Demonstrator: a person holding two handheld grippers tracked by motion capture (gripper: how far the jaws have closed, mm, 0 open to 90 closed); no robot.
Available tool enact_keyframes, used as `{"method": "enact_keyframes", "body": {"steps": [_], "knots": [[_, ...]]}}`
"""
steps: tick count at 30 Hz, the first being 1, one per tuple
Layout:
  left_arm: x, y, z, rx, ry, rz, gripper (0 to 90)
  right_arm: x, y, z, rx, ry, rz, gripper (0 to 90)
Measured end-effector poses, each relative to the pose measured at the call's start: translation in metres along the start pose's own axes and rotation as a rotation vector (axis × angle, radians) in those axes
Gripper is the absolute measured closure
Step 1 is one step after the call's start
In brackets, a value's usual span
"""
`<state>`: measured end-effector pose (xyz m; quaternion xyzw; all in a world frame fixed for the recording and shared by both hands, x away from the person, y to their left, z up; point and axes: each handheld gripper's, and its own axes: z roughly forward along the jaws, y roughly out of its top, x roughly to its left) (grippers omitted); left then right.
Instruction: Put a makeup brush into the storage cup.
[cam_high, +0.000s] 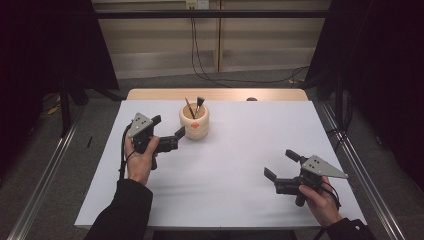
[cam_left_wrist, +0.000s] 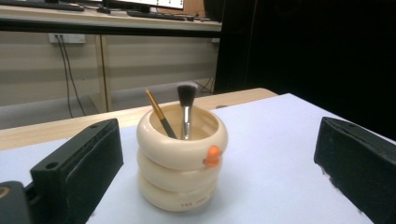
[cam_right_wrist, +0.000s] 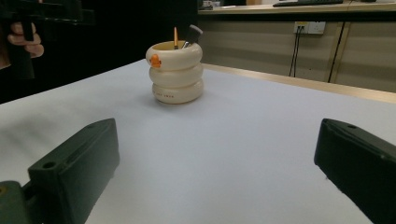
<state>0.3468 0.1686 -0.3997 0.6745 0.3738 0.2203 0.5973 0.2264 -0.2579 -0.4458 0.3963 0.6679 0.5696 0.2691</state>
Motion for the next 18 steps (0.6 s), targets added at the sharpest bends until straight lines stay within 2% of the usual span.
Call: {"method": "enact_keyframes", "body": {"steps": [4,5,7,10,11,12,13,14,16,18], "knots": [[-0.005,-0.004,-0.008,-0.005,-0.012,0.006,1.1,0.0,0.0,0.0,-0.002,-0.004,0.006,0.0],[-0.005,-0.006,-0.011,-0.01,-0.032,0.005,1.1,0.0,0.0,0.0,-0.003,-0.004,0.004,0.0],[-0.007,-0.009,-0.014,-0.004,-0.019,0.012,0.9,0.0,0.0,0.0,-0.003,-0.001,0.006,0.0],[-0.009,-0.011,-0.019,-0.014,-0.038,0.01,0.9,0.0,0.0,0.001,-0.001,-0.006,0.014,0.0],[-0.009,-0.011,-0.021,-0.006,-0.034,0.027,0.9,0.0,0.0,0.001,-0.001,-0.006,0.013,0.0],[-0.011,-0.013,-0.022,-0.009,-0.027,0.019,0.9,0.001,0.0,0.001,-0.001,-0.002,0.013,0.0],[-0.01,-0.013,-0.023,0.001,-0.031,0.033,0.9,0.0,0.0,0.001,-0.003,0.0,0.008,0.0],[-0.012,-0.014,-0.024,0.002,-0.028,0.024,0.8,0.0,0.0,0.001,-0.003,-0.002,0.009,0.0],[-0.013,-0.017,-0.027,0.003,-0.019,0.048,0.8,0.0,0.0,0.001,-0.005,-0.001,0.006,0.0],[-0.014,-0.019,-0.03,-0.001,-0.02,0.04,0.8,0.0,0.0,0.001,0.0,-0.006,0.011,0.0]]}}
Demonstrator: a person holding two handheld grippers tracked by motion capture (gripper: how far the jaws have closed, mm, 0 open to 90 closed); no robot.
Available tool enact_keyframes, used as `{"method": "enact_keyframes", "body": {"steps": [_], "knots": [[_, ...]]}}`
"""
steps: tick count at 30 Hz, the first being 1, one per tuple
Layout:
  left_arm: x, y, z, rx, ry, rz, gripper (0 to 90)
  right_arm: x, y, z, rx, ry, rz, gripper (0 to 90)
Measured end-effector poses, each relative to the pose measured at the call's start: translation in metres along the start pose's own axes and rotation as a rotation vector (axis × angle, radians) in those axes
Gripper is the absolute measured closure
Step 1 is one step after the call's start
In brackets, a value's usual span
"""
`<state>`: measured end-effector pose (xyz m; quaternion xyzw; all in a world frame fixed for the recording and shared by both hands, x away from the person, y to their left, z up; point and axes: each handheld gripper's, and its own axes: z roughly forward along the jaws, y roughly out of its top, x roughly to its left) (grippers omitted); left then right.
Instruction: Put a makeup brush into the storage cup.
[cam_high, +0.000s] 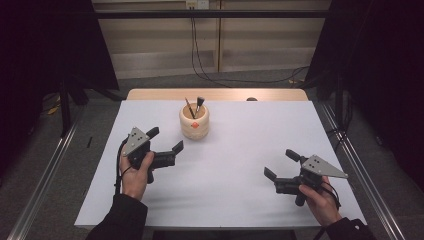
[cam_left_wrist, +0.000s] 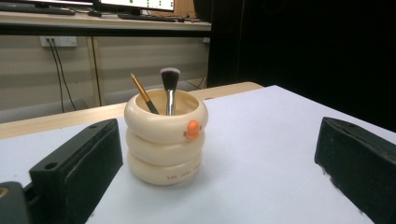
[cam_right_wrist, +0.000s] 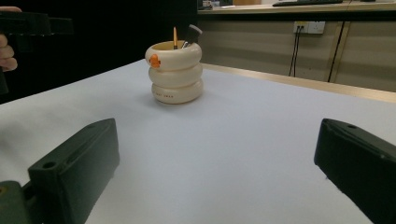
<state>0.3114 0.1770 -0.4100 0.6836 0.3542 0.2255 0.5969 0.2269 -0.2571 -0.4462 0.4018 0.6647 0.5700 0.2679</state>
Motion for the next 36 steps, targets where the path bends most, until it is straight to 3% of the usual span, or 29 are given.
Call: {"method": "enact_keyframes", "body": {"steps": [3,8,11,13,18,21,28,34,36], "knots": [[-0.002,-0.003,-0.005,0.004,0.001,0.013,0.7,0.0,0.0,0.0,-0.001,0.003,-0.006,0.0],[-0.005,-0.005,-0.012,0.012,-0.006,-0.01,0.7,0.0,0.0,0.0,-0.001,0.003,-0.005,0.0],[-0.007,-0.009,-0.017,0.014,-0.033,-0.033,0.7,0.0,0.0,0.0,-0.001,0.005,-0.007,0.0],[-0.009,-0.013,-0.02,0.007,-0.035,-0.027,0.8,0.0,0.0,0.0,-0.002,0.002,-0.008,0.0],[-0.009,-0.017,-0.026,0.012,0.01,-0.037,0.6,0.0,0.0,-0.001,0.002,0.007,-0.008,0.0],[-0.01,-0.018,-0.031,0.009,0.018,-0.023,0.6,0.0,0.0,0.0,-0.001,0.004,-0.006,0.0],[-0.016,-0.023,-0.039,0.012,-0.006,-0.034,0.6,0.0,0.0,-0.001,0.003,0.006,-0.008,0.0],[-0.022,-0.029,-0.045,0.029,-0.014,-0.017,0.6,0.0,0.0,0.0,0.0,0.004,-0.009,0.0],[-0.022,-0.03,-0.046,0.023,-0.01,-0.034,0.6,0.0,0.0,0.0,0.001,0.001,-0.004,0.0]]}}
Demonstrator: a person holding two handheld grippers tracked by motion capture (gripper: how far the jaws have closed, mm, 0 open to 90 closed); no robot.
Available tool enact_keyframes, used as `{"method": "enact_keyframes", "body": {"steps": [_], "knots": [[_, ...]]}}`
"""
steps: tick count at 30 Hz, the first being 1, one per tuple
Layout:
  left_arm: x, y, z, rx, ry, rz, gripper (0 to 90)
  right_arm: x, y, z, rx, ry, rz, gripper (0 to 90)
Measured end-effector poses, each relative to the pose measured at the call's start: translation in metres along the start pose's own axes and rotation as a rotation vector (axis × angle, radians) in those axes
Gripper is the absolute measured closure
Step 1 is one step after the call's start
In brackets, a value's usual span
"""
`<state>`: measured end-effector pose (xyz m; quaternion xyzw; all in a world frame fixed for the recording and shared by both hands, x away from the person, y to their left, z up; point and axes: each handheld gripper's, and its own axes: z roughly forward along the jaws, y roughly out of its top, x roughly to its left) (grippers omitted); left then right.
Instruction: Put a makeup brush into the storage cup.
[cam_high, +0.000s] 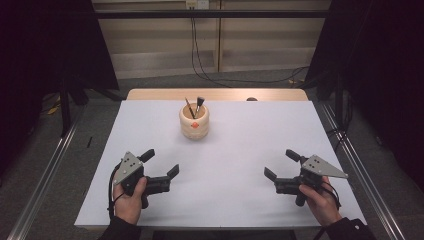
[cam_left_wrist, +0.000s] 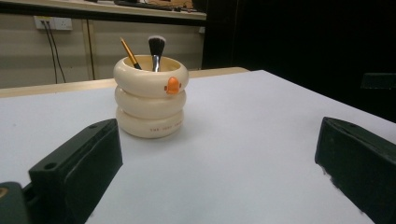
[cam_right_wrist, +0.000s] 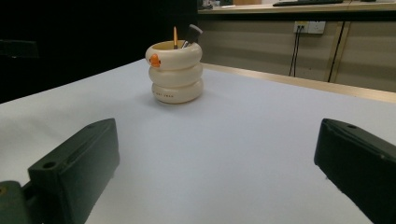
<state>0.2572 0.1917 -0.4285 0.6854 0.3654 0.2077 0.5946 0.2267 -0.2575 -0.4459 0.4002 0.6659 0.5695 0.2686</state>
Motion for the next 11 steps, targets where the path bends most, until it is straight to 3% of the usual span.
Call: {"method": "enact_keyframes", "body": {"steps": [3,5,6,11], "knots": [[0.0007,-0.0011,-0.0021,-0.019,-0.012,0.015,0.6,0.0,-0.0001,0.0003,0.003,0.0,0.003,0.0],[-0.0001,-0.0015,-0.0028,-0.019,-0.023,0.004,0.6,0.0,-0.0001,0.0001,0.005,0.004,0.0,0.0],[-0.0009,-0.0015,-0.0032,-0.018,-0.007,0.008,0.6,0.0002,-0.0001,0.0003,0.003,0.001,0.003,0.0],[0.0023,-0.0024,-0.0037,-0.019,-0.004,-0.002,0.6,-0.0004,0.0,0.0002,0.004,-0.001,0.002,0.0]]}}
